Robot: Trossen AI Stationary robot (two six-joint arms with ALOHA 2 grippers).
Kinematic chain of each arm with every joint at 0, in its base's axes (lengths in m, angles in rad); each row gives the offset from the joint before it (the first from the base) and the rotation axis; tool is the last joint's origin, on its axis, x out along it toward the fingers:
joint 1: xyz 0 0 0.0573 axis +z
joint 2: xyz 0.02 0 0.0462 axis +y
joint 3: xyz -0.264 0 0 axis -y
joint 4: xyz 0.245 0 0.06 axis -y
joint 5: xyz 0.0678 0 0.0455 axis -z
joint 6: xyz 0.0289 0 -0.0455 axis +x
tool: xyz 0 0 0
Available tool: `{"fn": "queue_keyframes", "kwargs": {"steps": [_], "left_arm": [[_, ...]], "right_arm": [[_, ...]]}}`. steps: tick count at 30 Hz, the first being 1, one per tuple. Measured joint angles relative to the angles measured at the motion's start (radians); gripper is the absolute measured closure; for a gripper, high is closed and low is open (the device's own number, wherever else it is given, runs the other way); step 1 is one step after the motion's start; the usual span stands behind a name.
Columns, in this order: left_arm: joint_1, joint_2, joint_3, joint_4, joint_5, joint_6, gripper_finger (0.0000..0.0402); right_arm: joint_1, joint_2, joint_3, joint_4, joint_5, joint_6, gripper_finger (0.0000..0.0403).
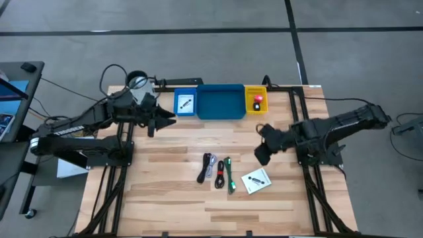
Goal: Pick and place items into bin
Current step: Put the card reader box into the blue basket
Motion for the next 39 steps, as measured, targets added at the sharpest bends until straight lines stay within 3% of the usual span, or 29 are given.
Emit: {"fn": "queue_keyframes", "kwargs": {"steps": [7, 13, 19, 27, 39], "left_arm": [[-0.086, 0.067, -0.001, 0.012, 0.005, 0.066, 0.0224], [-0.124, 0.164, 0.0, 0.008, 0.016, 0.1, 0.0224], [-0.149, 0.284, 0.0, 0.106, 0.099, 0.096, 0.0224], [-0.174, 0.436, 0.0, 0.246, 0.109, 0.036, 0.0224], [-0.222, 0.609, -0.001, 0.484, 0.159, -0.111, 0.0224]], "right_arm": [[0.217, 0.139, -0.001, -0.034, 0.134, 0.423, 0.0361], [0.357, 0.296, -0.001, -0.051, 0.122, 0.734, 0.036], [0.477, 0.407, -0.001, -0.044, 0.03, 0.947, 0.0364], [0.573, 0.501, -0.001, -0.052, -0.074, 1.033, 0.0363], [0.537, 0.617, 0.001, -0.144, -0.115, 1.005, 0.0365]]}}
